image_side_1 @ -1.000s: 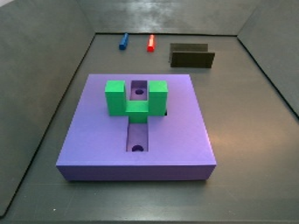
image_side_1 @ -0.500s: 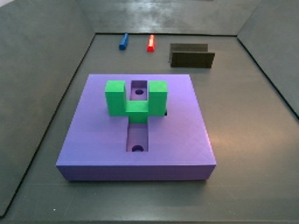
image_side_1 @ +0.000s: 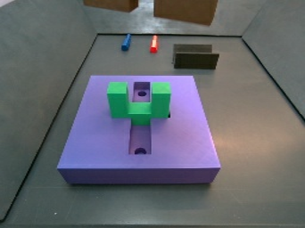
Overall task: Pick up the brown object. Move up. Move to above the board. Insert the brown object.
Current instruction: Insert the brown object.
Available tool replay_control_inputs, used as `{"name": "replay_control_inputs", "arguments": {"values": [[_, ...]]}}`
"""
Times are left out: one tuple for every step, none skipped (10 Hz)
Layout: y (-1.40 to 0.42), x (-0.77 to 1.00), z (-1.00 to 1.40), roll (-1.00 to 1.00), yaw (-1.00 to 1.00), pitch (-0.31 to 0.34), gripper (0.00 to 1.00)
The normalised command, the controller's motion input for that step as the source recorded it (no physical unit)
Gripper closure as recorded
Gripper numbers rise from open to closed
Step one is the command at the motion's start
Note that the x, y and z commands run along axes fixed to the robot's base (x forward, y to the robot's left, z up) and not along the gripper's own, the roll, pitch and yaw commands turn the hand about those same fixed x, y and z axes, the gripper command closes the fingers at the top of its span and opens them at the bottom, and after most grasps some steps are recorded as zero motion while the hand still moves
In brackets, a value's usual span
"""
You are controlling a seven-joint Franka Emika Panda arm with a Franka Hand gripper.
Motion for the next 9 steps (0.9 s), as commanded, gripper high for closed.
{"name": "replay_control_inputs", "arguments": {"values": [[0.0, 0.0, -0.42, 0.0, -1.0, -0.02, 1.0], [0.0, 0.0, -0.41, 0.0, -1.0, -0.017, 1.0], [0.0, 0.0, -0.41, 0.0, -1.0, -0.011, 1.0], [0.0, 0.0, -0.41, 0.0, -1.0, -0.01, 1.0], [0.0, 0.0, -0.39, 0.0, -1.0, -0.02, 1.0], [0.0, 0.0, -0.39, -0.01, -1.0, -0.033, 1.0], [0.0, 0.0, -0.37, -0.03, -1.0, -0.05, 1.0], [-0.06, 0.0, -0.15, -0.08, -1.0, -0.056, 1.0], [-0.1, 0.0, -0.03, -0.12, -0.97, -0.066, 1.0]]}}
